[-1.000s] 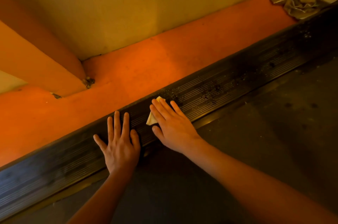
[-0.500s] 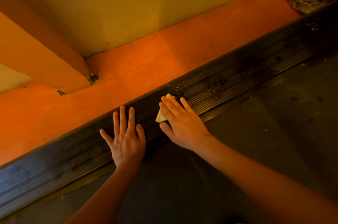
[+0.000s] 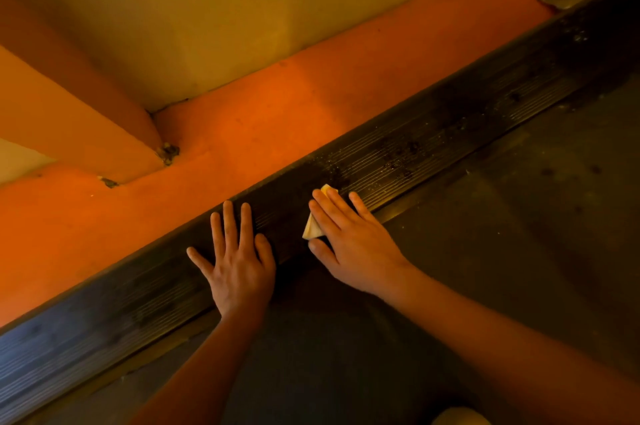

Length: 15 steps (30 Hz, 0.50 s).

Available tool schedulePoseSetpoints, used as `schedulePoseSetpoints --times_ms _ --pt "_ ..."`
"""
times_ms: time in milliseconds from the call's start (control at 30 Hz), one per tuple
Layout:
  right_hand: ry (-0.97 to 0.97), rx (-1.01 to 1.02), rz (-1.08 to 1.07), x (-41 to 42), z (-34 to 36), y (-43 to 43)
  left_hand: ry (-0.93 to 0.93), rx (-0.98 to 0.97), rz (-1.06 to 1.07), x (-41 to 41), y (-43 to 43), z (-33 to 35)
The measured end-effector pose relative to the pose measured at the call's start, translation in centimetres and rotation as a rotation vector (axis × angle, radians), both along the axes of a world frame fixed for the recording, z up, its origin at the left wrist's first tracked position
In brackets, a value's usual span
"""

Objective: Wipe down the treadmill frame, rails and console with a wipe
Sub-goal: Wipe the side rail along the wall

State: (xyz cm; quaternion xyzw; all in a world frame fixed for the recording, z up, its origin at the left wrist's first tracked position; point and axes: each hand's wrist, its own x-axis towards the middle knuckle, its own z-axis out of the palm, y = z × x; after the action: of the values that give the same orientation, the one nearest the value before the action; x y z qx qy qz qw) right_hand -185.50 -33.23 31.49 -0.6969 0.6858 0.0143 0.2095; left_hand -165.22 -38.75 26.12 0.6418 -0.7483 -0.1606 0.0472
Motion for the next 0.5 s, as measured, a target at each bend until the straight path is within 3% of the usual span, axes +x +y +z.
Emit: schedulePoseSetpoints --times_ms 133,367,500 --pt "0.023 -0.030 -0.023 0.0 -0.7 -4.2 -0.005 -0.002 -0.001 0.0 -0.1 0.1" --pt "0.024 0.032 -0.021 -1.2 0.0 0.9 0.005 -0.011 0.006 0.0 0.0 0.1" --pt "0.044 -0.037 -0.006 -1.4 -0.7 -2.3 -0.006 -0.001 0.001 0.3 0.0 -0.2"
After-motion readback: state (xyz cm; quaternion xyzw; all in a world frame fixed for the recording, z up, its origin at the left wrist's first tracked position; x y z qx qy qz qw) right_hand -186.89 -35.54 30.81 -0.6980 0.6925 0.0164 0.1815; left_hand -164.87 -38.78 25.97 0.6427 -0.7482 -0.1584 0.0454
